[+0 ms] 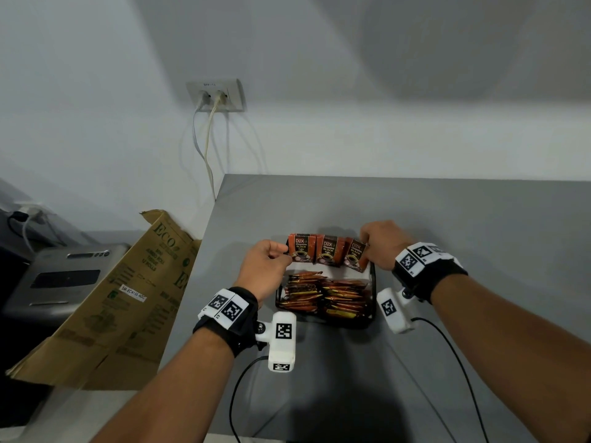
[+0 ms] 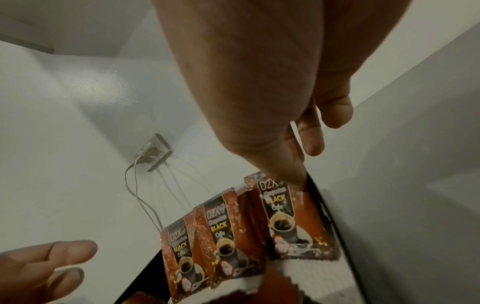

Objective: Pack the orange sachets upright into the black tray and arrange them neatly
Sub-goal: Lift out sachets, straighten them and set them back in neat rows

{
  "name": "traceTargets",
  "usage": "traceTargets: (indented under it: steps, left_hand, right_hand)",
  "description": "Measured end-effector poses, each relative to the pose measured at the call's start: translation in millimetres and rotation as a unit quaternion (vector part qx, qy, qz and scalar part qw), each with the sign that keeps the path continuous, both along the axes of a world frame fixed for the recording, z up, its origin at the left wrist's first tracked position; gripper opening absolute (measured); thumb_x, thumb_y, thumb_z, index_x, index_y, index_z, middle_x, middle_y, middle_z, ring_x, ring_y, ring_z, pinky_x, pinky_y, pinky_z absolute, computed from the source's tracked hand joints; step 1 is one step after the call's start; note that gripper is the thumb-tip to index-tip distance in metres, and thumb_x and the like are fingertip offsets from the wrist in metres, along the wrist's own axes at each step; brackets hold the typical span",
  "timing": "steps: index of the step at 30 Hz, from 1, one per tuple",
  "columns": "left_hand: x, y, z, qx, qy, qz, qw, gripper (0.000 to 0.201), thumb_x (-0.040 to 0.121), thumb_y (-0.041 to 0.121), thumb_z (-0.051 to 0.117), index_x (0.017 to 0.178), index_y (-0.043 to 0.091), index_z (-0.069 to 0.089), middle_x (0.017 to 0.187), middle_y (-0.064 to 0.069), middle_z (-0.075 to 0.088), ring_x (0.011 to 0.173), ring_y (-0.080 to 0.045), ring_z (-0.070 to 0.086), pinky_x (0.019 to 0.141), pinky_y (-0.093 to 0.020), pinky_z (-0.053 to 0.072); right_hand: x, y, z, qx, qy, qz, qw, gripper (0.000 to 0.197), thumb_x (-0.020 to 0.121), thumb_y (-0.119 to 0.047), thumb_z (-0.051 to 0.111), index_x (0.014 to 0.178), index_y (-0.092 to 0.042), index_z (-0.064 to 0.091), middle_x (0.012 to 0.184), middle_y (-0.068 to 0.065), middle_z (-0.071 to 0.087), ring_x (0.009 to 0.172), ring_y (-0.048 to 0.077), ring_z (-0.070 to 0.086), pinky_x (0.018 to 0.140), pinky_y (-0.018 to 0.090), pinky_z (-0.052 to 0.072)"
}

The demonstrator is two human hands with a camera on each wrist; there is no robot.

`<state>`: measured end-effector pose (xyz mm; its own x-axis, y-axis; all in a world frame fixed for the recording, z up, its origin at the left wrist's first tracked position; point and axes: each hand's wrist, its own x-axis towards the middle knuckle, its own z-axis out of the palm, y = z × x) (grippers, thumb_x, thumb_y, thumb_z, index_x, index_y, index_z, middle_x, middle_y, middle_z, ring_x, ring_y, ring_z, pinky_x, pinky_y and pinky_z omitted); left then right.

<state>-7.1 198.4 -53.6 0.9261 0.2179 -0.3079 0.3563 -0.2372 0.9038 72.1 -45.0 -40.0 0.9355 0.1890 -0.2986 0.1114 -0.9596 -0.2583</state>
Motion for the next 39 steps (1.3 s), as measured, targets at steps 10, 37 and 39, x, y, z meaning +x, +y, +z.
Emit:
traceTargets:
  steps: [10, 37, 39]
  left_hand:
    - [-2, -3, 1, 0.008, 0.001, 0.003, 1.000, 0.015, 0.089, 0.010, 0.064, 0.100, 0.019, 0.064, 0.097, -0.004, 0.066, 0.086, -0.019, 0.064, 0.086, -0.039, 0.055]
    - [-6, 0, 3, 0.031, 0.015, -0.006, 0.999, 0.011, 0.091, 0.015, 0.063, 0.099, 0.021, 0.066, 0.100, -0.003, 0.070, 0.093, -0.023, 0.069, 0.091, -0.047, 0.057]
    - [-6, 0, 4, 0.038, 0.014, -0.014, 0.999, 0.011, 0.093, 0.014, 0.061, 0.100, 0.022, 0.065, 0.101, -0.003, 0.069, 0.092, -0.023, 0.069, 0.089, -0.045, 0.058]
  right_hand:
    - [2, 3, 3, 0.008, -0.023, 0.008, 1.000, 0.016, 0.086, -0.002, 0.058, 0.091, -0.017, 0.063, 0.099, 0.006, 0.062, 0.085, 0.024, 0.059, 0.069, 0.033, 0.050]
    - [-11, 31, 4, -0.042, 0.102, 0.148, 0.983, 0.028, 0.092, -0.027, 0.053, 0.113, -0.026, 0.072, 0.114, -0.002, 0.066, 0.097, 0.020, 0.063, 0.089, 0.038, 0.056]
    - [-12, 29, 9, -0.018, 0.100, 0.155, 0.983, 0.026, 0.093, -0.028, 0.054, 0.110, -0.024, 0.074, 0.114, -0.003, 0.068, 0.098, 0.018, 0.064, 0.090, 0.038, 0.055]
